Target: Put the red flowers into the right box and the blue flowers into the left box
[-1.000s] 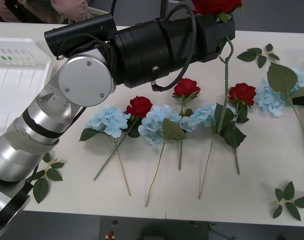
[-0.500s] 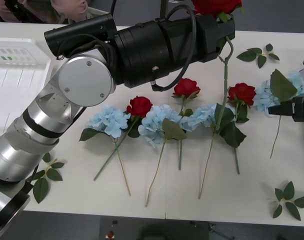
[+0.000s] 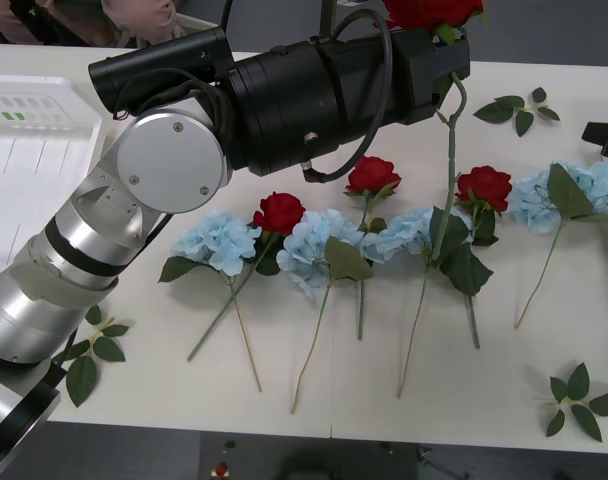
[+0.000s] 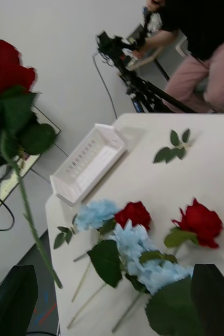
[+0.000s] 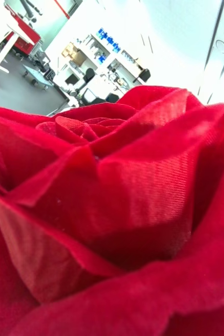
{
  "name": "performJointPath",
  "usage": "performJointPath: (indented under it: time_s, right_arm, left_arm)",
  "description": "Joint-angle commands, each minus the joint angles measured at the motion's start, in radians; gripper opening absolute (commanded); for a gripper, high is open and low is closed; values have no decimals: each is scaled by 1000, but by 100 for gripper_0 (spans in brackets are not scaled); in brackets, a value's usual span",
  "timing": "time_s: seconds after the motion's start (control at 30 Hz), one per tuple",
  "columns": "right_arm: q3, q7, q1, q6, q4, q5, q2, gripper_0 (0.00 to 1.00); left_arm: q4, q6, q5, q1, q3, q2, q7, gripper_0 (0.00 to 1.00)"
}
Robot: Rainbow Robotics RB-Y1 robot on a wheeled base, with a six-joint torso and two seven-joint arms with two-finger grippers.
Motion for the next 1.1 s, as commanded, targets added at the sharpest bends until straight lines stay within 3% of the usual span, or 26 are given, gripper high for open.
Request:
performJointPath:
  time_s: [0.03, 0.17, 0.33, 0.5, 0.7, 1.1]
  right_arm:
    - [-53, 19, 172, -134, -275, -106, -89, 85]
    - [-122, 18, 344, -328, -551, -161, -137, 85]
    - [-143, 27, 439, -427, -721, -161, -154, 85]
    - [-116, 27, 494, -639, -919, -82, -145, 85]
    - [19, 36, 470, -869, -1037, 29, -82, 85]
    - [174, 31, 413, -1004, -1014, 300, 53, 85]
  left_arm:
    - [-13, -16, -1, -40, -9, 13, 10, 0]
    - [-13, -16, -1, -40, -9, 13, 10, 0]
    - [-13, -16, -1, -40, -9, 13, 10, 0]
    - [-13, -16, -1, -40, -9, 13, 10, 0]
    - [-13, -16, -1, -40, -9, 13, 10, 0]
    - [-13, -16, -1, -40, -9, 13, 10, 0]
